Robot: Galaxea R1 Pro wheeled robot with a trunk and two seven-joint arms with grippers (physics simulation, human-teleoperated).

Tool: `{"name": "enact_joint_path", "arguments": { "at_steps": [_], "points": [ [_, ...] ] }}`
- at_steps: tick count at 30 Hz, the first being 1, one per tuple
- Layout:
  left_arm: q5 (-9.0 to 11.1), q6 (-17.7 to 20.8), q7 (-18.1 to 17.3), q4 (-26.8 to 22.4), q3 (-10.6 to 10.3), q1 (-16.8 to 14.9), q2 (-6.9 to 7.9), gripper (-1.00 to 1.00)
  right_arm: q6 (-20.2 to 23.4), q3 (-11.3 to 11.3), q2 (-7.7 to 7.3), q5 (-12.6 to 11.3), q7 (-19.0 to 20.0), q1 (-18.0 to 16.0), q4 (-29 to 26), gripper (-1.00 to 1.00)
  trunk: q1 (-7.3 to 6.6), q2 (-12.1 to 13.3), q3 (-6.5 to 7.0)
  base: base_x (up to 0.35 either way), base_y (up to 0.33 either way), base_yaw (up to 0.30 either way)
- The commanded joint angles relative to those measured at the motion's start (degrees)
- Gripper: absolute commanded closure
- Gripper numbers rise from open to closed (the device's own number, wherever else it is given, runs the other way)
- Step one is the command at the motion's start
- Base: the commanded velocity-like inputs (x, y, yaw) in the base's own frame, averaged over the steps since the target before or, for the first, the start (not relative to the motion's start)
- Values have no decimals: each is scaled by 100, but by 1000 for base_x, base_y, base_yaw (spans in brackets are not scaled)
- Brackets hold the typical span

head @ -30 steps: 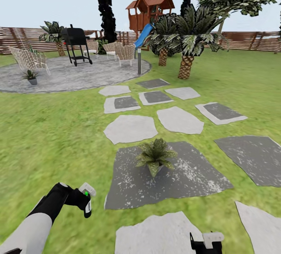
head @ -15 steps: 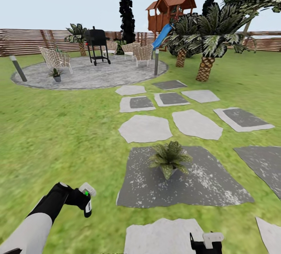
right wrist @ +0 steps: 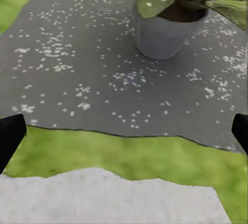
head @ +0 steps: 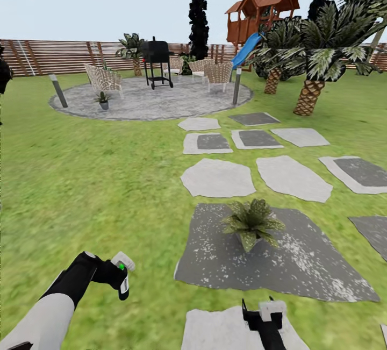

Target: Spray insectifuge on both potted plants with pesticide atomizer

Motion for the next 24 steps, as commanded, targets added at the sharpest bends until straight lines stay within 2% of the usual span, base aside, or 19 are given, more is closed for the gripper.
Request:
{"name": "enact_joint_path", "arguments": {
  "at_steps": [1,3,4,5,6,7,9,10,11,12,14,16,18,20,22,24],
  "points": [
    [-15,37,-36,-8,25,-4,-5,100,-11,267,21,225,-20,-3,-140,-100,-1,-2,-5,0,0,24],
    [-18,9,-39,-14,9,-4,-8,100,1,825,33,524,-10,0,-328,-100,-1,-2,-5,0,0,13],
    [-21,-113,-53,-17,-4,-4,-11,100,67,1343,44,732,45,-6,-446,-100,-1,-2,-5,0,0,5],
    [-23,-260,-69,-17,-12,-4,-15,100,205,1728,52,845,214,-35,-517,-100,-1,-2,-5,0,0,3],
    [-24,-371,-80,-13,-22,-4,-16,100,363,1913,56,888,456,-88,-551,-100,-1,-2,-5,0,0,2],
    [-22,-523,-90,-11,-37,-4,-17,100,658,2075,74,920,960,-244,-624,-100,-1,-2,-5,0,0,0],
    [-50,-727,-127,19,-80,-4,-11,100,1238,2194,83,933,2216,-727,-867,-100,-1,-2,-5,0,0,0],
    [-69,-768,-213,72,-145,-4,1,100,1444,2214,85,934,2680,-929,-979,-100,-1,-2,-5,0,0,0],
    [-81,-798,-359,126,-267,-4,21,100,1600,2225,90,931,2990,-1091,-1102,-100,-1,-2,-5,0,0,0],
    [-92,-903,-612,178,-580,-4,39,100,1773,2232,93,930,3328,-1243,-1270,-100,-1,-2,-5,0,0,0],
    [-99,-1072,-747,199,-952,-4,33,100,1843,2237,99,929,3720,-1296,-1376,-100,-1,-2,-5,0,0,0],
    [-100,-1166,-805,271,-1492,-4,14,100,1870,2236,101,929,4302,-1316,-1459,-100,-1,-2,-5,0,0,0],
    [-102,-1185,-817,574,-1868,-10,-12,100,1901,2244,110,931,4547,-1333,-1511,-100,-1,-2,-5,0,0,0],
    [-95,-1200,-824,758,-2053,-16,-22,100,2041,2259,152,943,4696,-1343,-1525,-100,-1,-2,-5,0,0,0],
    [-92,-1224,-834,829,-2141,-13,-26,100,2266,2268,175,962,5063,-1350,-1549,-100,-1,-2,-5,0,0,0],
    [-93,-1320,-1019,844,-2306,-15,-27,100,2349,2277,188,970,5487,-1366,-1573,-100,-1,-2,-5,0,0,0]
  ]
}}
